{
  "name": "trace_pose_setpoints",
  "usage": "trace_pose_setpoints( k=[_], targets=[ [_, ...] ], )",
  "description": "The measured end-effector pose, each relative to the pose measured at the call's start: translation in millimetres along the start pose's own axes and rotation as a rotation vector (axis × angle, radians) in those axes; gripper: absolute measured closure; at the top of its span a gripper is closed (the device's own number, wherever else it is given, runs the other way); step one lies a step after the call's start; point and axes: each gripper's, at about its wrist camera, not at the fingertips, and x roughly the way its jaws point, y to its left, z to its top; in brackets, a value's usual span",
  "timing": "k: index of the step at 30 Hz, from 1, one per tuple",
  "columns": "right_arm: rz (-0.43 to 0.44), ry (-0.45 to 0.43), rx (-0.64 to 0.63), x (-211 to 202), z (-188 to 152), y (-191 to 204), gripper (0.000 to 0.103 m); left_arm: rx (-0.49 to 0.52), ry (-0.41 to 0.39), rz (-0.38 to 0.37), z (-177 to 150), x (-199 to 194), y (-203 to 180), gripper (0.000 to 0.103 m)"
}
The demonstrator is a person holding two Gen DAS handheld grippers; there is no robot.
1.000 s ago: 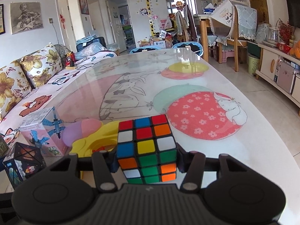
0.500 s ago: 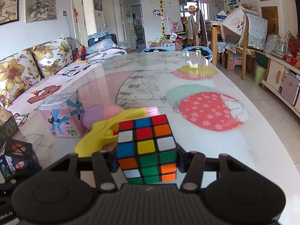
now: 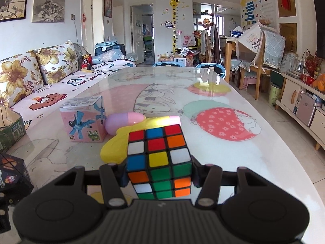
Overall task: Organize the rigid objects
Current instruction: 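Carry the Rubik's cube and EARTH cube into the cardboard box and release both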
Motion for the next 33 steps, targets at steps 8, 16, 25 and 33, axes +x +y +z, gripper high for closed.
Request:
trace_pose_setpoints(
  k=[8, 16, 25, 33],
  targets=[
    [-0.018, 0.013, 0.005, -15.9, -9.8, 14.2, 0.049, -0.033, 0.005, -0.014, 1.6, 2.2, 2.0, 0.027],
    [-0.003, 0.052, -0.020, -24.9, -17.2, 33.6, 0.049, -0.069, 0.000, -0.008, 4.4, -0.1, 4.5, 0.027],
    [0.041, 0.066, -0.054, -38.1, -16.1, 57.2, 0.049, -0.120, -0.015, 0.005, 6.1, -2.5, 11.6, 0.027],
    [0.079, 0.070, -0.109, -47.1, -13.9, 82.2, 0.049, -0.159, -0.032, 0.034, 8.7, -7.3, 18.0, 0.027]
  ],
)
